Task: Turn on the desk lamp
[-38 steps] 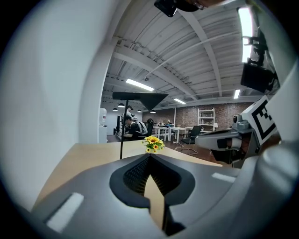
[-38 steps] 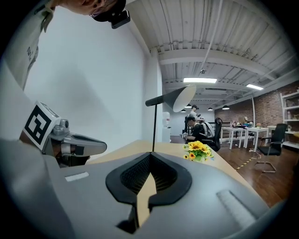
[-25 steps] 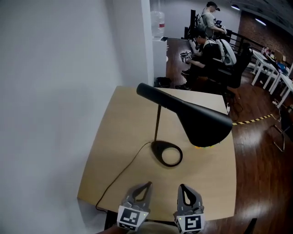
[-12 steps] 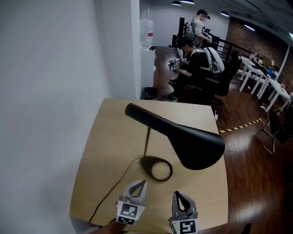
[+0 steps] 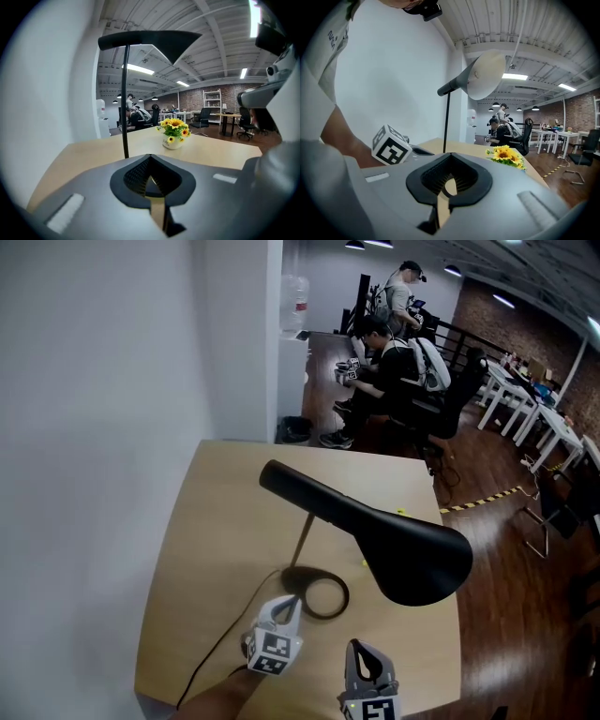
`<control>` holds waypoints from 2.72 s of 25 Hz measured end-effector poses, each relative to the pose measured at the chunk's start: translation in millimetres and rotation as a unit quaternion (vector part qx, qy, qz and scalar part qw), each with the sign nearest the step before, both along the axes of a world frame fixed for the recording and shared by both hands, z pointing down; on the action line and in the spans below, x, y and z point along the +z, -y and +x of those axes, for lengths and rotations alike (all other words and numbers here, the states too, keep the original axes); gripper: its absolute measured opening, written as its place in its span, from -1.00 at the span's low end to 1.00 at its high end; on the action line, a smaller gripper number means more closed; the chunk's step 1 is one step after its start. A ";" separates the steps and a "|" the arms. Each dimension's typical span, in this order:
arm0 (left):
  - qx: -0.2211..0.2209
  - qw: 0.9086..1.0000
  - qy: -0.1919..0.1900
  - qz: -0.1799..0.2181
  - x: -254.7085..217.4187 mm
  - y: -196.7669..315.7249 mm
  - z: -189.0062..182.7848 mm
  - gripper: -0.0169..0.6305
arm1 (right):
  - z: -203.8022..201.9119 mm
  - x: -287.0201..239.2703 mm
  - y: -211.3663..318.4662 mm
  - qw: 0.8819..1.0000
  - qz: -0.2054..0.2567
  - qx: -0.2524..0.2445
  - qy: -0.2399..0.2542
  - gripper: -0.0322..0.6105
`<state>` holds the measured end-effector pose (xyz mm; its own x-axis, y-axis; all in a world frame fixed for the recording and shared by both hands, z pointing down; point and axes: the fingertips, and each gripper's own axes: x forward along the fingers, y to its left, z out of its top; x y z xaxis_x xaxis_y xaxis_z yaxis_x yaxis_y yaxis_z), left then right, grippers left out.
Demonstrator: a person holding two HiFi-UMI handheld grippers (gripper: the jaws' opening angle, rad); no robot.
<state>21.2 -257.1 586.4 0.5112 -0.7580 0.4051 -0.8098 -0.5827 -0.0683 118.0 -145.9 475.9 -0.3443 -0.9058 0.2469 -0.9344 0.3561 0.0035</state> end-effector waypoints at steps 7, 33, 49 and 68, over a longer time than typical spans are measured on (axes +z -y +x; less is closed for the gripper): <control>0.011 0.999 0.035 -0.018 34.9 35.7 9.6 -0.97 | -6.1 4.1 7.0 1.000 -0.008 0.005 -0.002 -0.90; -0.002 0.998 0.019 -0.053 62.9 65.3 23.7 -0.97 | -26.4 101.2 92.3 0.994 -0.107 0.003 -0.026 -0.91; 0.004 0.996 0.031 -0.086 87.0 81.8 28.9 -0.97 | -34.3 108.1 96.9 0.992 -0.120 -0.004 -0.027 -0.90; -0.014 0.994 0.025 -0.104 104.7 80.1 25.4 -0.97 | -42.3 106.1 84.5 0.992 -0.122 -0.014 -0.011 -0.90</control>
